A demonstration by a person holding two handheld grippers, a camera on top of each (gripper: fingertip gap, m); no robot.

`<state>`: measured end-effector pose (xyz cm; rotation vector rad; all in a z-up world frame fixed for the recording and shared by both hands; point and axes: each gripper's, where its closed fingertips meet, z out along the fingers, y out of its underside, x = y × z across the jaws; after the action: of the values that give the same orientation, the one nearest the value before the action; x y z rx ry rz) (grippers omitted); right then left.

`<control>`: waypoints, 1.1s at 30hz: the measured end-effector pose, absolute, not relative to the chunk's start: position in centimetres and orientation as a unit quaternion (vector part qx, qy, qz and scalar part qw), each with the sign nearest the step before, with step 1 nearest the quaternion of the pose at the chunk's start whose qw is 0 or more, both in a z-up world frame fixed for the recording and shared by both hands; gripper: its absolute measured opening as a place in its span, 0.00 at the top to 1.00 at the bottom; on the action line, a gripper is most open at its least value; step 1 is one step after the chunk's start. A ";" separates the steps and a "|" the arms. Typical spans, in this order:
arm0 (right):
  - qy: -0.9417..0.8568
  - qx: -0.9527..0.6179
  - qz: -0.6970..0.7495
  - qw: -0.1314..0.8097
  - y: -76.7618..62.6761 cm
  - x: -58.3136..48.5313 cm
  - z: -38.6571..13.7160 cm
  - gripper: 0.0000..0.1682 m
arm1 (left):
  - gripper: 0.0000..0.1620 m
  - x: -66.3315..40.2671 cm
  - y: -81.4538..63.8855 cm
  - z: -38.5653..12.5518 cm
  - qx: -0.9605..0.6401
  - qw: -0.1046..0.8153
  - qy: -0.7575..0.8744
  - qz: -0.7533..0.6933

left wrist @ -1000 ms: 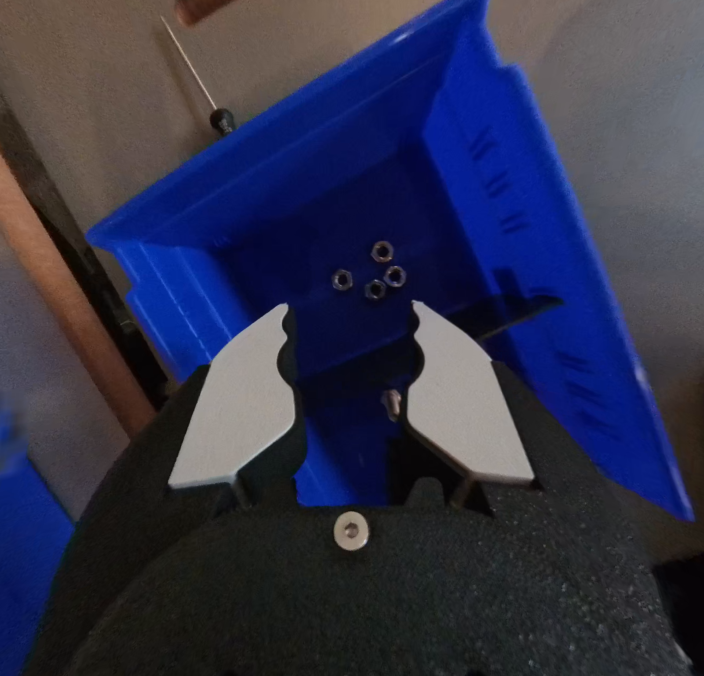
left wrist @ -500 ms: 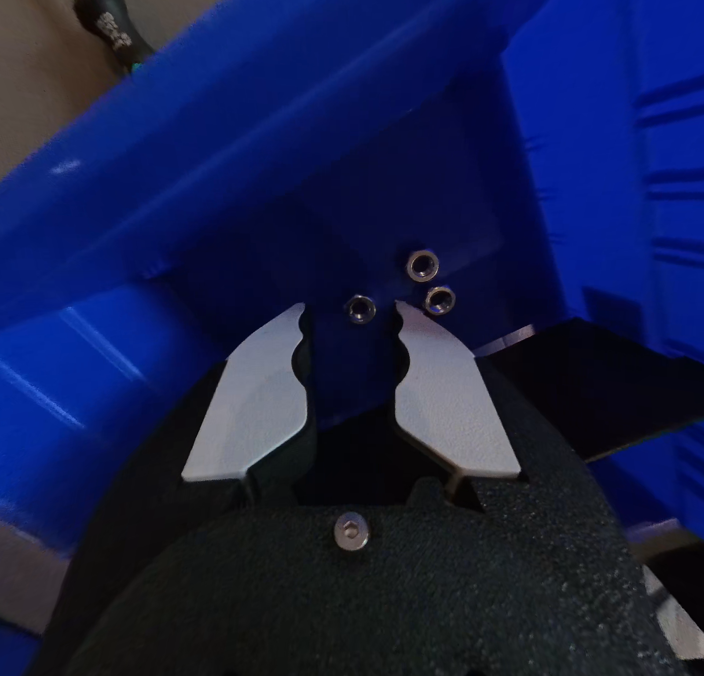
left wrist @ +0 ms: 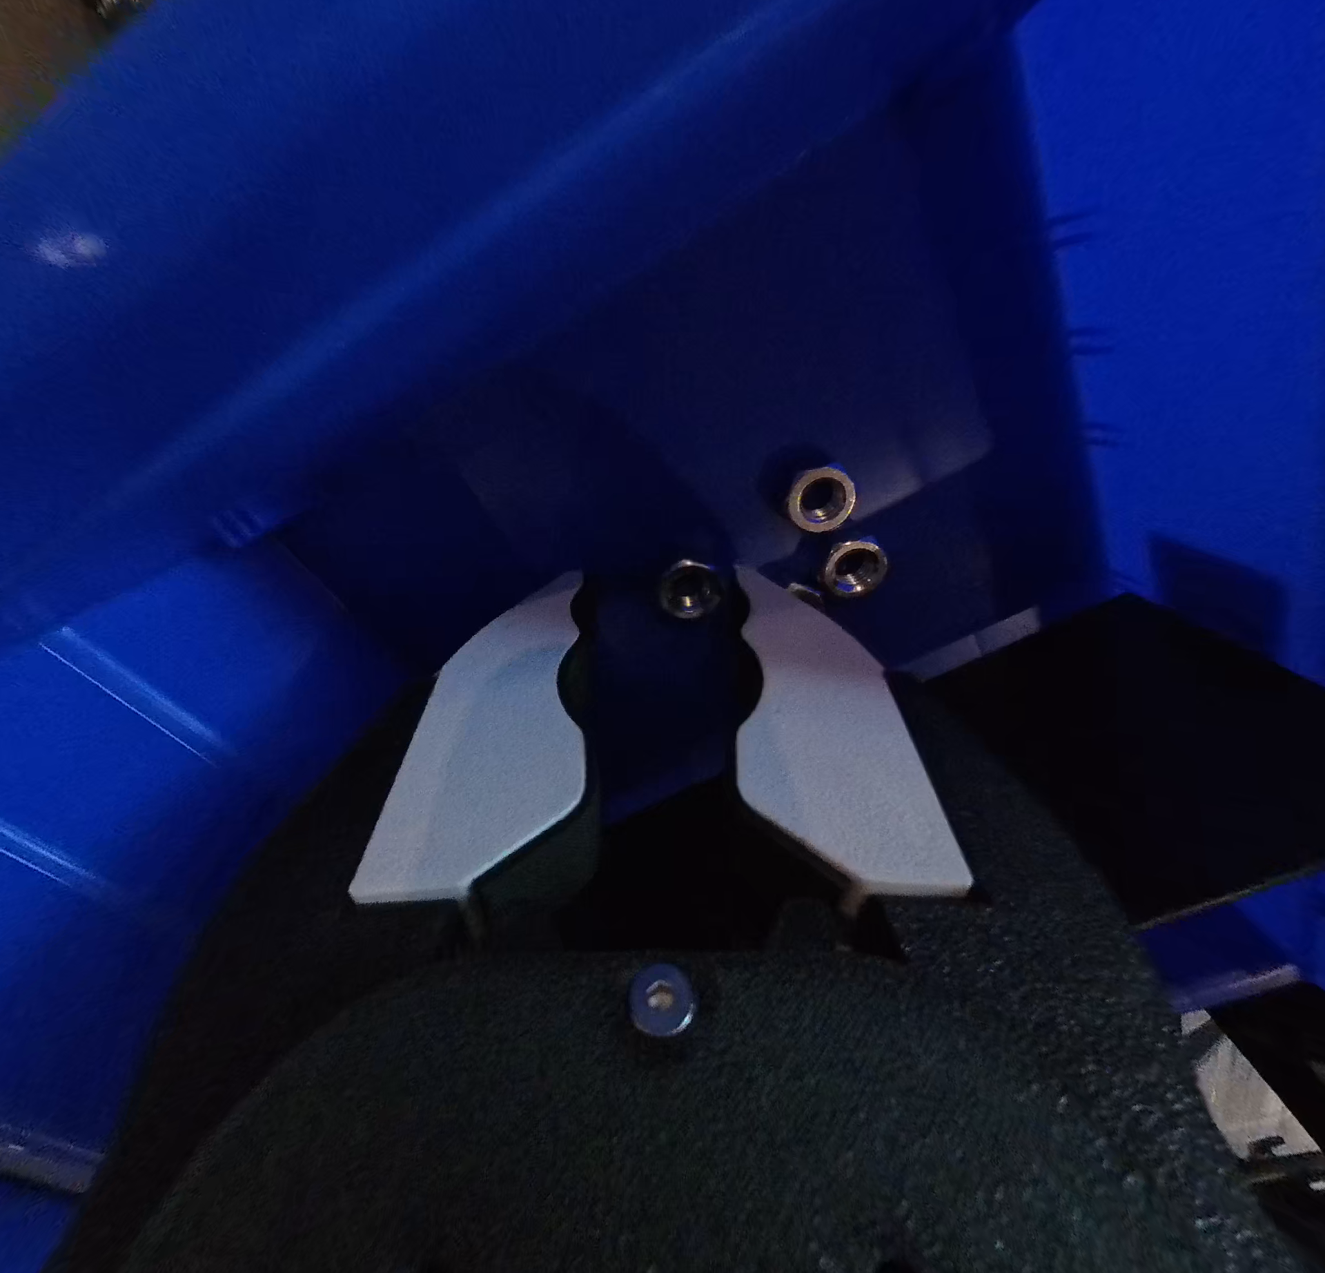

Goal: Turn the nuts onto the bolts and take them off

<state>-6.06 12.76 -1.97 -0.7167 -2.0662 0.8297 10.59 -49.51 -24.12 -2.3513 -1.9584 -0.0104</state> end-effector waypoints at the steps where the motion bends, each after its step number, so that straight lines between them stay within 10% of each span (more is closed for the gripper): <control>1: -0.813 -0.282 0.327 0.391 12.7 -6.0 -2.0 0.43 | 0.79 10.6 -49.6 -24.1 -0.768 0.041 -0.639 -0.004; 33: -0.819 -0.252 0.351 0.377 13.0 -4.1 -0.9 0.43 | 0.89 9.0 -16.8 -8.0 -0.963 0.136 -0.193 0.129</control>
<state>-4.14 13.03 -0.85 -0.6437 -2.0948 0.8974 8.99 -16.78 -8.01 -2.7890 -0.5599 0.3740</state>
